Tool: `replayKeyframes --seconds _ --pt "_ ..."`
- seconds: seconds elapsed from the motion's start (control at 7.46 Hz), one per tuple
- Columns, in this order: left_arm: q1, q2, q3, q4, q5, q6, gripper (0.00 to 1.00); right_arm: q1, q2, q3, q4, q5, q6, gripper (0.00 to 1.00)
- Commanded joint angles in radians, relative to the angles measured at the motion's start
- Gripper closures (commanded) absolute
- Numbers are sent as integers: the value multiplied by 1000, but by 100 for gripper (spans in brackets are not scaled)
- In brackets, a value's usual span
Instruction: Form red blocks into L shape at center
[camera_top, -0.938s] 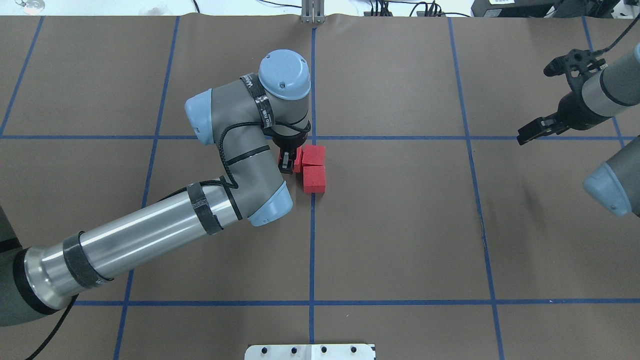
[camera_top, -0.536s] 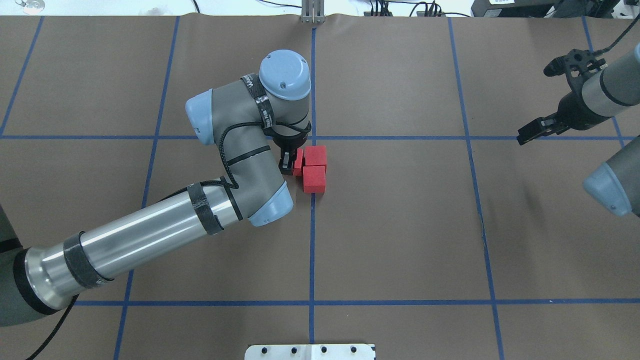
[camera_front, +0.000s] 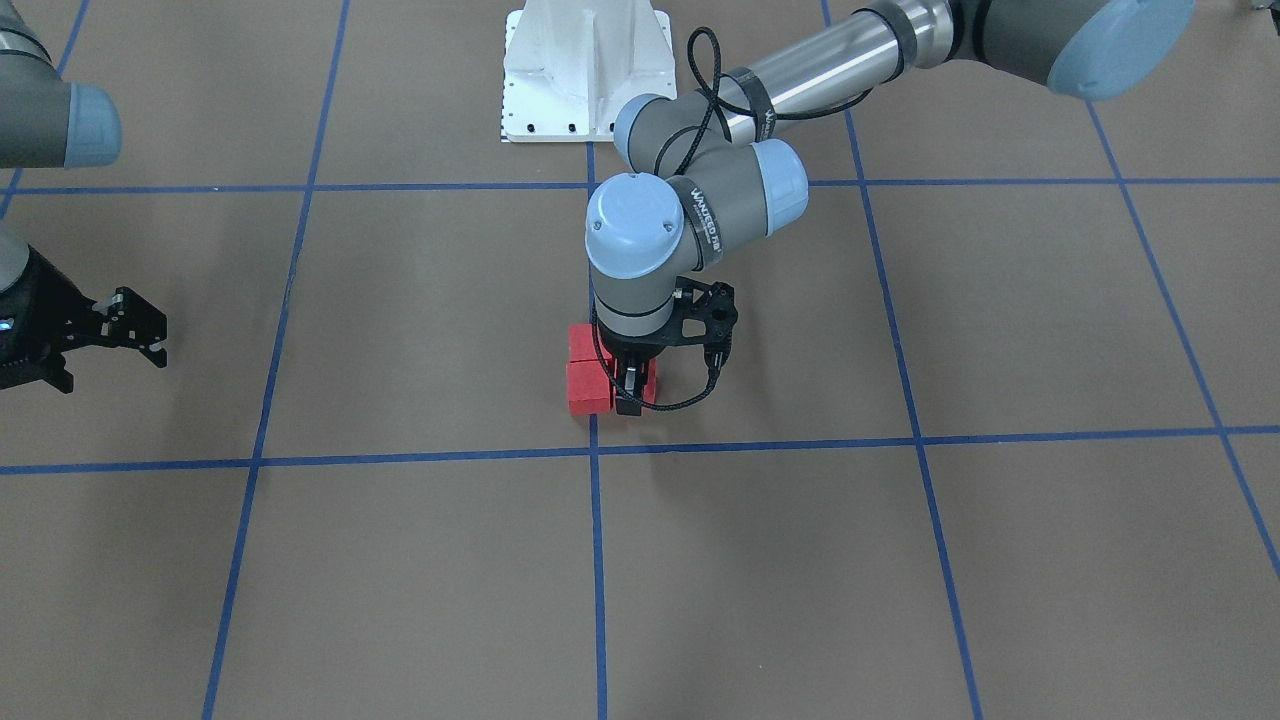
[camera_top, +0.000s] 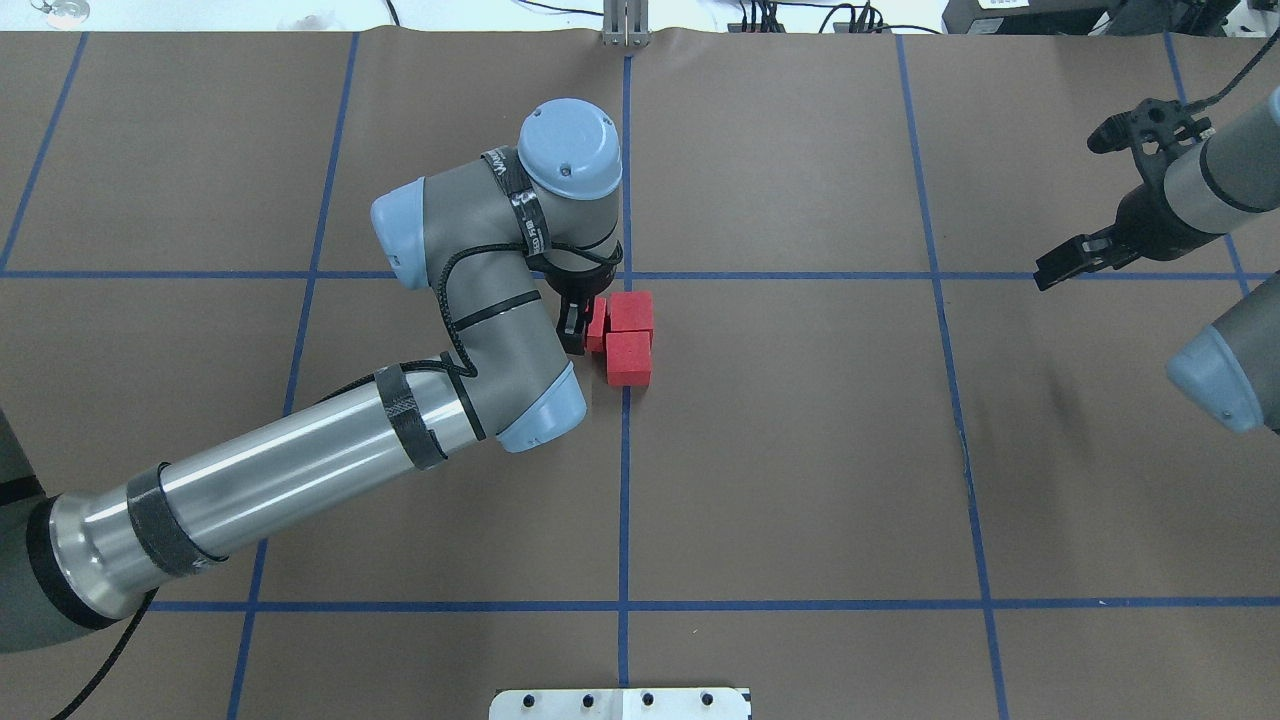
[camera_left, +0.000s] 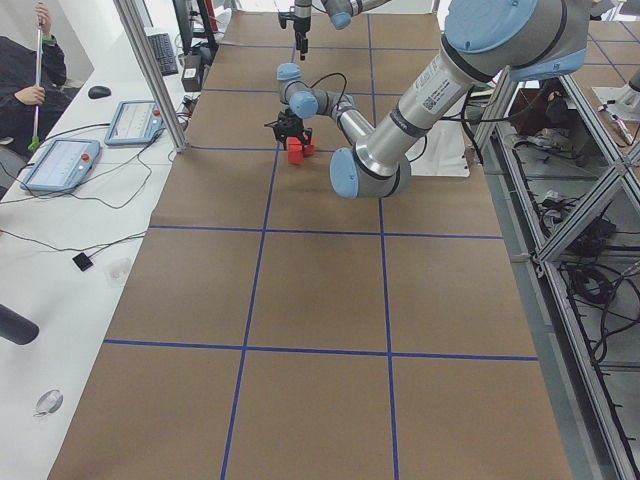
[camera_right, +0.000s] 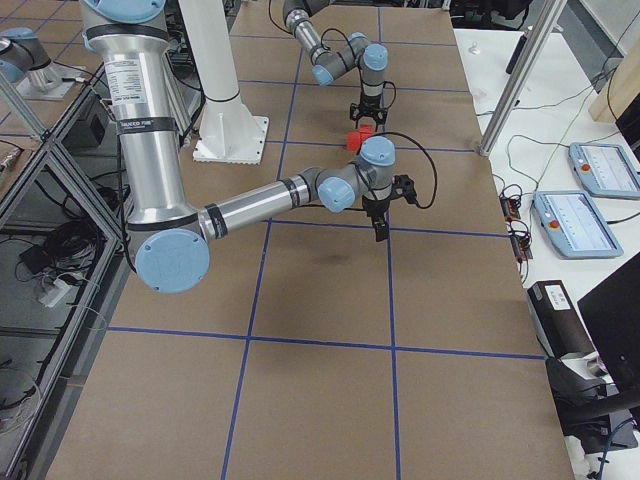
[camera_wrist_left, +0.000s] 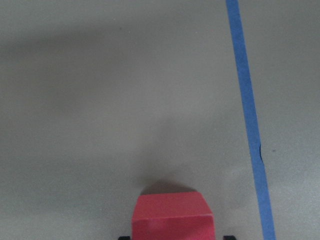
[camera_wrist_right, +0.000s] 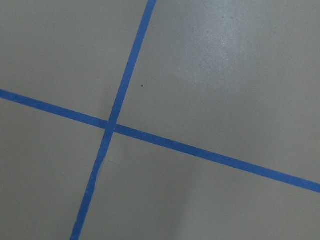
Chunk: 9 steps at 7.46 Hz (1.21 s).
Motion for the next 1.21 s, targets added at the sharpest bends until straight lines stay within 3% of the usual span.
replayKeyframes --seconds 0.0,0.4,0.54,0.67,1.07 --pt "-5 2 -19 18 -23 16 0 0 6 3 -5 0 0 1" --pt "-66 27 -133 150 -20 271 0 -2 41 17 -2 -9 9 1" --pt "-83 82 -193 150 -14 362 0 -8 58 20 -2 -17 6 1" --pt "-114 154 -257 150 -14 487 0 -8 64 14 0 -17 6 1" --pt "-198 500 -555 138 -19 1050 0 9 57 -9 -12 -17 6 1"
